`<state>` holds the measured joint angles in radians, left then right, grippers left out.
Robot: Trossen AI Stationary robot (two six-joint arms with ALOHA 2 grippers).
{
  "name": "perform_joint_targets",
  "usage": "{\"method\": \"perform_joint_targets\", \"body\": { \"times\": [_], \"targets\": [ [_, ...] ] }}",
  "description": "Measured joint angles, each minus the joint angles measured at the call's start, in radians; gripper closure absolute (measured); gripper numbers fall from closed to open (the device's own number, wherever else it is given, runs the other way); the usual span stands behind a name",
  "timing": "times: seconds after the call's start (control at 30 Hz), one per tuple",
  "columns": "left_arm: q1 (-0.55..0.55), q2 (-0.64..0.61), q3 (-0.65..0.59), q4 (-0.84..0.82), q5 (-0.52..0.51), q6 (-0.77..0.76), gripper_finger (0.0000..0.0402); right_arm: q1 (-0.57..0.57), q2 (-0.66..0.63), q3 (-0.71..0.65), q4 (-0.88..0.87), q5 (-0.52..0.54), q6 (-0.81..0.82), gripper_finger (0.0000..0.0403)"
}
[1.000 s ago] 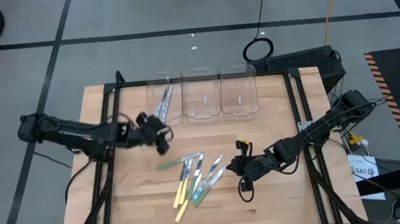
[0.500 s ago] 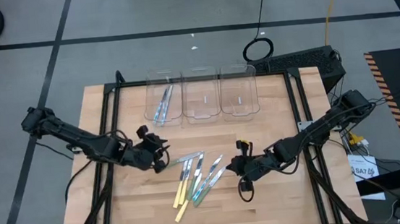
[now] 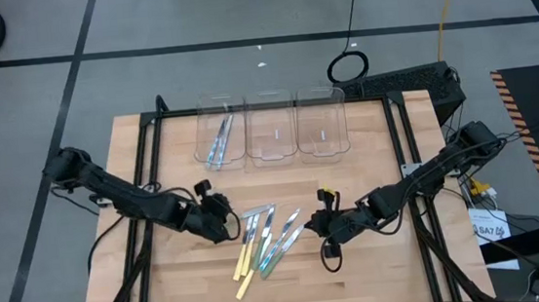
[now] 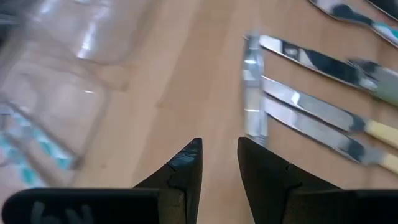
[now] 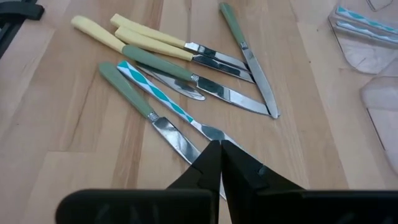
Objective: Sort silverware by color (type)
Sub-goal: Put the green knife into the right transparent bin
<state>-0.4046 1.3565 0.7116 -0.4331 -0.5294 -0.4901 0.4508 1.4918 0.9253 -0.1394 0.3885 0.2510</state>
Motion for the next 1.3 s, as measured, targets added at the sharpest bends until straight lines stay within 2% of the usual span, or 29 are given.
{"method": "perform_joint_targets", "body": {
  "times": [0.17, 0.3, 0.4, 0.5, 0.6, 0.73, 1.13, 1.3],
  "targets": [
    [0.004, 0.032, 0.000, 0.100, 0.040, 0.046, 0.0284, 0.000, 0.000, 0.000, 0.000, -0.001, 0.015, 0.0394],
    [0.013, 0.055, 0.000, 0.121, 0.043, 0.074, 0.0252, 0.000, 0.000, 0.000, 0.000, -0.001, 0.016, 0.0394],
    [0.018, 0.091, 0.000, 0.123, 0.089, 0.095, 0.0227, 0.000, 0.000, 0.000, 0.000, -0.001, 0.017, 0.0394],
    [0.018, 0.142, 0.000, 0.149, 0.092, 0.120, 0.0215, 0.000, 0.000, 0.000, -0.004, -0.001, 0.017, 0.0394],
    [0.034, 0.199, 0.000, 0.172, 0.098, 0.144, 0.0213, 0.000, 0.000, 0.000, -0.004, -0.001, 0.017, 0.0394],
    [0.068, 0.257, 0.000, 0.174, 0.160, 0.150, 0.0213, 0.000, 0.000, 0.000, -0.003, -0.001, 0.005, 0.0394],
    [0.155, 0.285, 0.003, 0.223, 0.284, 0.118, 0.0214, 0.002, 0.000, 0.000, -0.004, -0.002, -0.001, 0.0394],
    [0.179, 0.286, 0.003, 0.197, 0.336, 0.107, 0.0250, 0.002, 0.000, 0.000, -0.005, -0.002, 0.040, 0.0394]
  ]
}}
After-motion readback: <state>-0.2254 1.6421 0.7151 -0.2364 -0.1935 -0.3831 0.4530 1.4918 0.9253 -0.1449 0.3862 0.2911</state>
